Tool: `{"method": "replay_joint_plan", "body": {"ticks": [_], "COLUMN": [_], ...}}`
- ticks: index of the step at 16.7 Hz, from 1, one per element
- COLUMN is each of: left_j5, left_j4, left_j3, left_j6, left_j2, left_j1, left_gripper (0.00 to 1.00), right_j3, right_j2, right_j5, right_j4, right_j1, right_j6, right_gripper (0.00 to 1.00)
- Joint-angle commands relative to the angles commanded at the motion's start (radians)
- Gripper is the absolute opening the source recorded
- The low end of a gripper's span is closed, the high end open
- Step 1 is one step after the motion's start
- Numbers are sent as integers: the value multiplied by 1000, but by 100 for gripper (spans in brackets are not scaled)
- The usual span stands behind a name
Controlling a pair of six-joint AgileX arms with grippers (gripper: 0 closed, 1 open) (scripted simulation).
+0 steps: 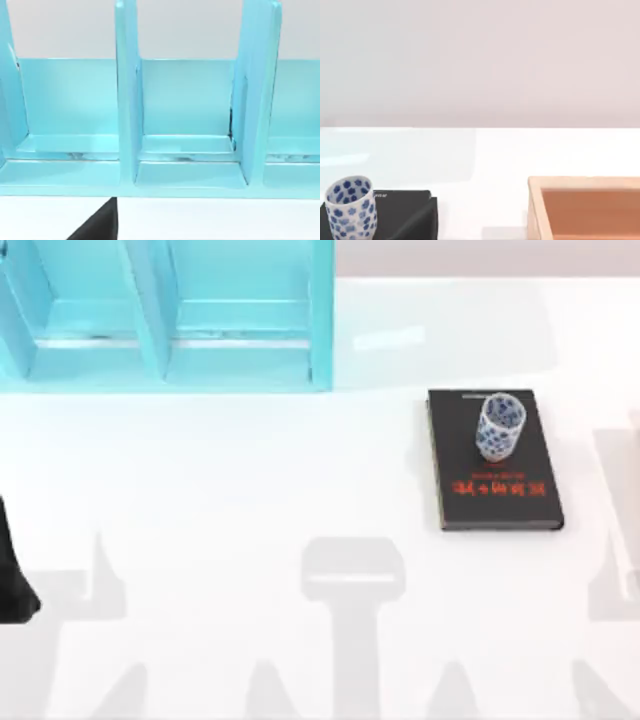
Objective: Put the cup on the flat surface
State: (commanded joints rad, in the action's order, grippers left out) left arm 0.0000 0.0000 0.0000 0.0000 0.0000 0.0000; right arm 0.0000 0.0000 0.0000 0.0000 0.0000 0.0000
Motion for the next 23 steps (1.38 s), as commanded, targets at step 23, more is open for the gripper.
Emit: {"method": "replay_joint_plan", "body": {"ticks": [23], "left_j5": [0], "left_j4": [0], "left_j3": [0], "left_j6": [0], "left_j2": [0], "left_j1": [0], "left_gripper": [100], "right_j3": [1636], "right_j2": [1507], "right_j5": [8], "right_j4": [-1031], "right_j1": [153], "right_j6": [258], "right_gripper": [100]}}
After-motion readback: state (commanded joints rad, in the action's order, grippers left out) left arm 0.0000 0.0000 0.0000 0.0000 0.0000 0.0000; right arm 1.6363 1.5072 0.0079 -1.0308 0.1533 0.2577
